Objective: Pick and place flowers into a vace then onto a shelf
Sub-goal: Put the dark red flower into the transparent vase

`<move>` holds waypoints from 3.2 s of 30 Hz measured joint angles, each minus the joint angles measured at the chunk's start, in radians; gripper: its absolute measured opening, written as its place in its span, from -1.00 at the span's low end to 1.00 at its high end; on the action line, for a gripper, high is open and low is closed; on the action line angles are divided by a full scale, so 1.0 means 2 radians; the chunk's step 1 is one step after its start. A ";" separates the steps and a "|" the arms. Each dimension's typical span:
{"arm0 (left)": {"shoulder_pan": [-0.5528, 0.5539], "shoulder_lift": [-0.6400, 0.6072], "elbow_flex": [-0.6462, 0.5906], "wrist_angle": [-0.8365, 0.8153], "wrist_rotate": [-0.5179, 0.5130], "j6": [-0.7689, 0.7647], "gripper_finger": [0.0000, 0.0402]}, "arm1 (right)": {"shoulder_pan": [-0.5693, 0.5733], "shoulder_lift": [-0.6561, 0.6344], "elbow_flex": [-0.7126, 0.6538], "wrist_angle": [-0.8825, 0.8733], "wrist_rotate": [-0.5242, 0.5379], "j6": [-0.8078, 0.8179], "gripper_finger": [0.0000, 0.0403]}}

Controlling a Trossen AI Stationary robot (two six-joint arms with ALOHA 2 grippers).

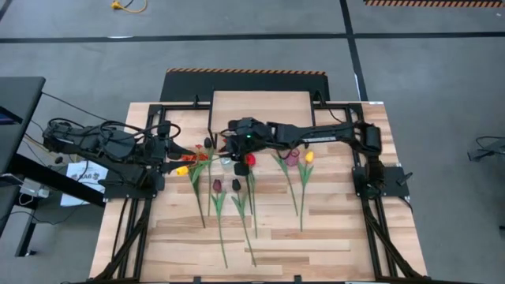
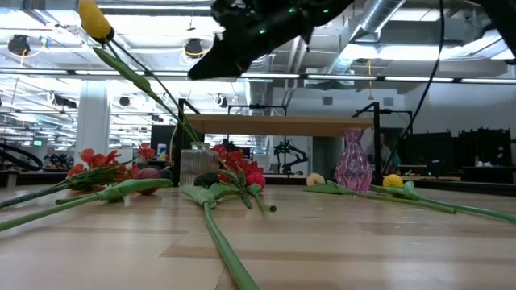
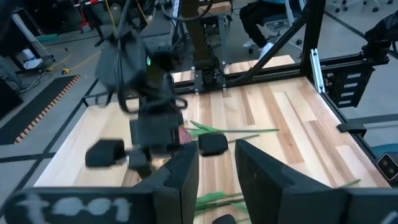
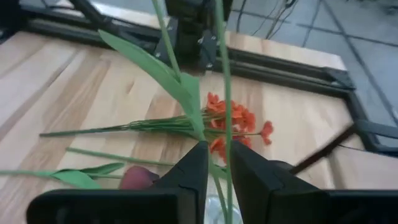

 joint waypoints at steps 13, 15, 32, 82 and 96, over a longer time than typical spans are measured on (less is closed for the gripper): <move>0.000 0.000 0.000 -0.034 0.000 0.000 -0.52 | 0.001 0.040 0.063 -0.015 -0.015 -0.046 -0.12; 0.000 0.000 0.000 -0.035 -0.001 0.000 -0.52 | 0.002 0.040 0.067 -0.013 -0.023 -0.052 -0.07; 0.000 0.000 0.000 -0.036 -0.001 0.000 -0.52 | 0.004 0.040 0.070 0.024 -0.024 -0.070 -0.15; 0.000 -0.001 0.001 -0.015 -0.018 0.002 -0.52 | 0.039 -0.007 0.118 -0.133 0.109 -0.023 -0.13; -0.033 -0.013 0.036 -0.014 -0.023 -0.065 -0.52 | 0.123 -0.165 0.095 -0.406 0.127 0.181 -0.37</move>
